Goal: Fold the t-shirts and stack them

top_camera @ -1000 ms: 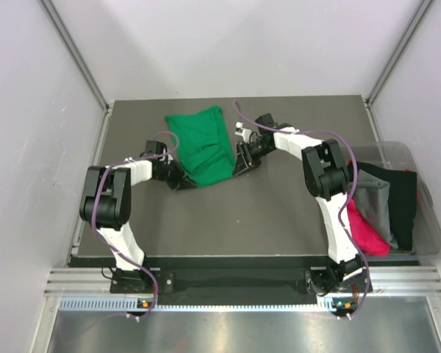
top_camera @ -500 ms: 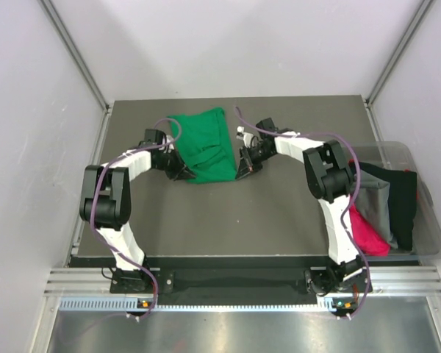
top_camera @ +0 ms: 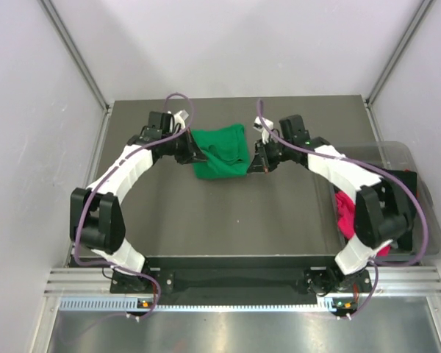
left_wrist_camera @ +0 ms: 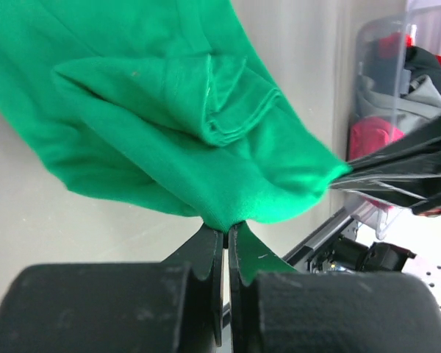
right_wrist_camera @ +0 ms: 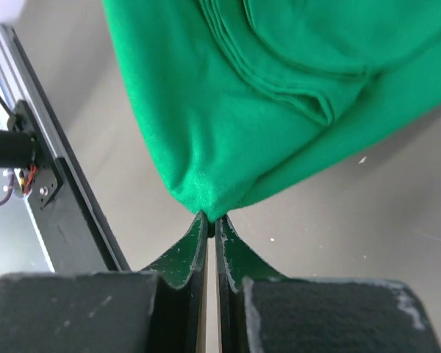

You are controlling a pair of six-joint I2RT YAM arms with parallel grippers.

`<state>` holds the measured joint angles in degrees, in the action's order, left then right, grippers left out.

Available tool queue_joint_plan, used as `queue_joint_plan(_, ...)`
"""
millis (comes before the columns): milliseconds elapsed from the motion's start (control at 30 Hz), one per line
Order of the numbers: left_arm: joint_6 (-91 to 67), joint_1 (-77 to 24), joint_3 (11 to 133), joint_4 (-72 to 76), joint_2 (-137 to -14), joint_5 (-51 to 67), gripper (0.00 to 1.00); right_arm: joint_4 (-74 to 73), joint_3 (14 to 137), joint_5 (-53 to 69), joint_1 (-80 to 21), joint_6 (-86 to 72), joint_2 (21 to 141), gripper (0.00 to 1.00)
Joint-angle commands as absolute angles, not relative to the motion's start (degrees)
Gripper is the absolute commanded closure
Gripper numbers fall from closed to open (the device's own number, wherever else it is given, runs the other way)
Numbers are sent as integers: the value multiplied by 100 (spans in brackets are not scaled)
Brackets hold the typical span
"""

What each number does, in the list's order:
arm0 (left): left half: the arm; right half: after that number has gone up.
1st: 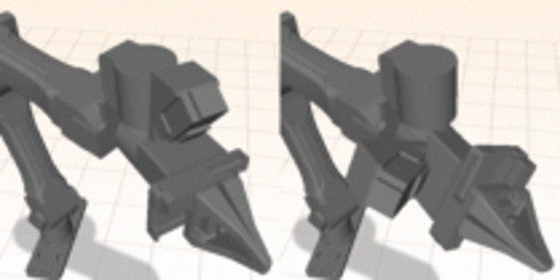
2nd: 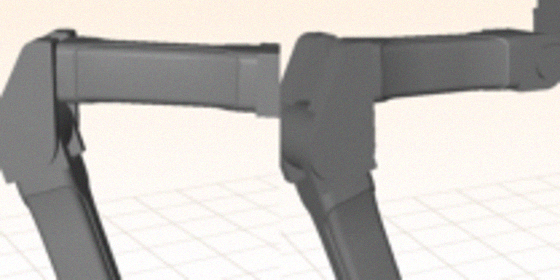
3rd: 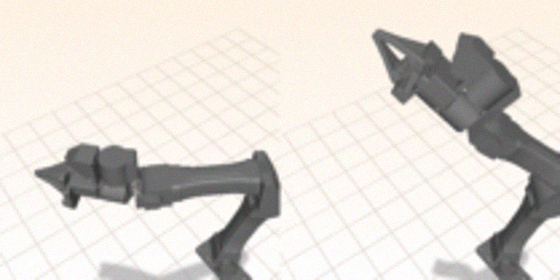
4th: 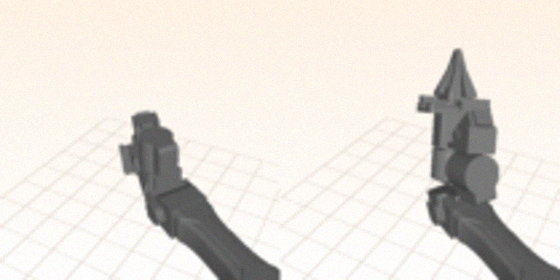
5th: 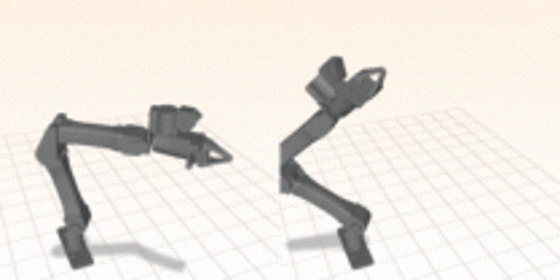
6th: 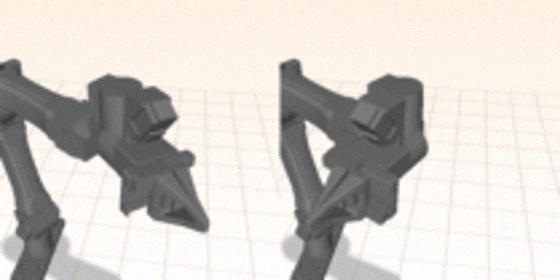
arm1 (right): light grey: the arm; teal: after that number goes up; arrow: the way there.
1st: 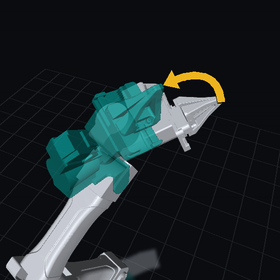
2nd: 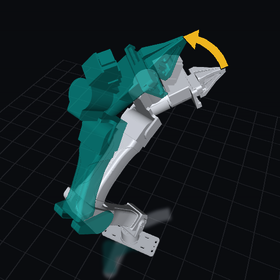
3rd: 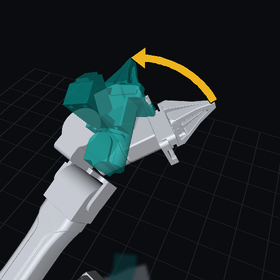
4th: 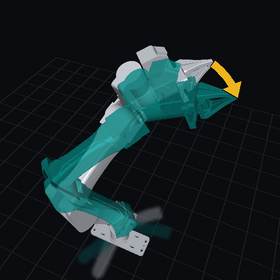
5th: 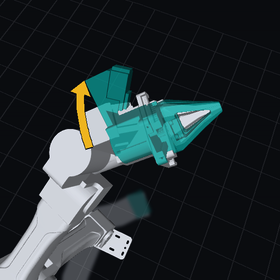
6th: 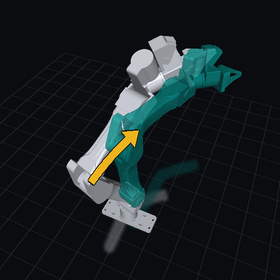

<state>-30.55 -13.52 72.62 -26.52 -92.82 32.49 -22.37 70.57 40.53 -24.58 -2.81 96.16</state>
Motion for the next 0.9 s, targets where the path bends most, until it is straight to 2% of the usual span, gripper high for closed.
queue_joint_plan(0, -3032, -1345, 7076, -2628, -8799, 3208, 100, -1820, 6812, 3824, -2435, -281, 9001, 100)
queue_joint_plan(133, -3146, -1345, 6742, -2523, -8465, 3243, 100, -1854, 6803, 3718, -2400, -176, 8763, 100)
queue_joint_plan(433, -3691, -1345, 5889, -2101, -8270, 3551, 100, -1714, 6916, 3647, -2276, -150, 9122, 100)
queue_joint_plan(567, -3542, -1336, 6221, -2144, -8595, 3568, 100, -1696, 7259, 3665, -2224, -97, 9570, 100)
queue_joint_plan(867, -3550, -1029, 7110, -2189, -9851, 3901, 100, -1759, 8876, 3700, -2048, -44, 10757, 100)
